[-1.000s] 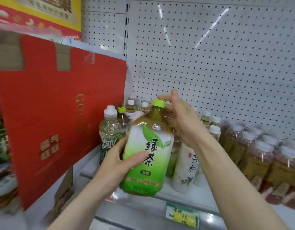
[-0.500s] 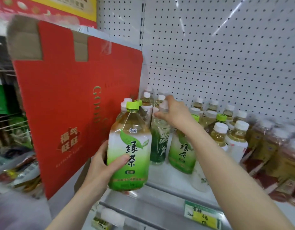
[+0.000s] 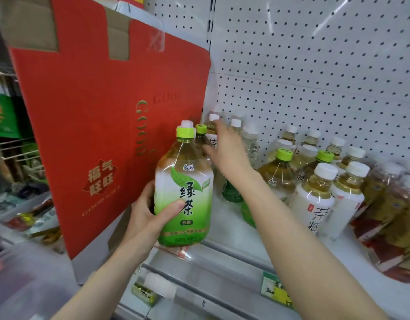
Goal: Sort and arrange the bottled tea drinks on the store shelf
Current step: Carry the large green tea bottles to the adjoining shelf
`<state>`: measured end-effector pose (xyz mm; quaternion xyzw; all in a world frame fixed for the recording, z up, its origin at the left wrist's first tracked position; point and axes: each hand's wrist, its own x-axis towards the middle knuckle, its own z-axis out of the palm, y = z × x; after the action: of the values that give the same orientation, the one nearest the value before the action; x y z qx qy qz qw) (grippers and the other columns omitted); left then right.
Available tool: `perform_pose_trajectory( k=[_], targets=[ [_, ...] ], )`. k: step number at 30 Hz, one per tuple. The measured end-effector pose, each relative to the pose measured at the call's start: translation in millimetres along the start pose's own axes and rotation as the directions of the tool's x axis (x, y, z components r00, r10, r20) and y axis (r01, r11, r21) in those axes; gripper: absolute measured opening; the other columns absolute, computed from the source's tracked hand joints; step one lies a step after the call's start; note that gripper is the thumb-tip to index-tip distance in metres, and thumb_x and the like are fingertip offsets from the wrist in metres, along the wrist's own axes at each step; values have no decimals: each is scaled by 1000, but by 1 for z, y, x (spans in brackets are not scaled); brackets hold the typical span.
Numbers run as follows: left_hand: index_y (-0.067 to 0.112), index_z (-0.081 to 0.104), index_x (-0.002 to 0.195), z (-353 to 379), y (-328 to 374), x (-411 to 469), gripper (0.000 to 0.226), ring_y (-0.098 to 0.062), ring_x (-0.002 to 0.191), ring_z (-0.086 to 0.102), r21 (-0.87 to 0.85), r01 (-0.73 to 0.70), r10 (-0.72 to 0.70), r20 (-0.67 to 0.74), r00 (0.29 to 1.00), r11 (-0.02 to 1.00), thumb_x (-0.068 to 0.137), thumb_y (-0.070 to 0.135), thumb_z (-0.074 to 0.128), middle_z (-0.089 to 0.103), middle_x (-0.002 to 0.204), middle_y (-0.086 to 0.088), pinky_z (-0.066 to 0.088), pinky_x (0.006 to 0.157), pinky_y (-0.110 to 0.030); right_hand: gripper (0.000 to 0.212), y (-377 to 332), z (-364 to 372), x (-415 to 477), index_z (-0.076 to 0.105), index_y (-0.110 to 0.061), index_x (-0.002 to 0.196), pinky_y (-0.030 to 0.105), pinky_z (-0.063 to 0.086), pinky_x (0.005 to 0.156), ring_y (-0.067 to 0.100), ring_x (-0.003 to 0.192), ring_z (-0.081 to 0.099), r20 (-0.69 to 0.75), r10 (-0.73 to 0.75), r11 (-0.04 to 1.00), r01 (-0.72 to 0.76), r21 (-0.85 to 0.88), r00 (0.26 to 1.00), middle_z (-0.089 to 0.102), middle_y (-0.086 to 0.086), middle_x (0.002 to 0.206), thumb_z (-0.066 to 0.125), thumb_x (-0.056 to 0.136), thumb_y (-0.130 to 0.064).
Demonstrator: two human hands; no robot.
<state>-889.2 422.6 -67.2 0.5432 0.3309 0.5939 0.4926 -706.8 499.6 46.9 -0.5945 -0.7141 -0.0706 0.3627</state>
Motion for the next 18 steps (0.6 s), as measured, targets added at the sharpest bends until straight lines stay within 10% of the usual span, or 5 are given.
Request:
perform_pose_trajectory(
  k=[6,18],
  targets=[
    [38,63,116,3,0,-2,58,-28,100,72,-22,-3,3,-11,1000,1000,62,42,83,74,112,-5,60,79,-49,50,3,32,-3,28,-7,151,47,31,114,37,140,36,350,229,926,-314,208,908,34,22,154,40,104,-20],
    [40,60,121,3,-7,-7,73,-24,99,73,-48,2,-4,-43,999,999,55,54,87,74,113,-1,61,74,-40,69,7,27,-58,31,-7,149,38,35,69,44,102,61,2,243,966,-242,-93,970,57,25,124,63,90,-23]
  ],
)
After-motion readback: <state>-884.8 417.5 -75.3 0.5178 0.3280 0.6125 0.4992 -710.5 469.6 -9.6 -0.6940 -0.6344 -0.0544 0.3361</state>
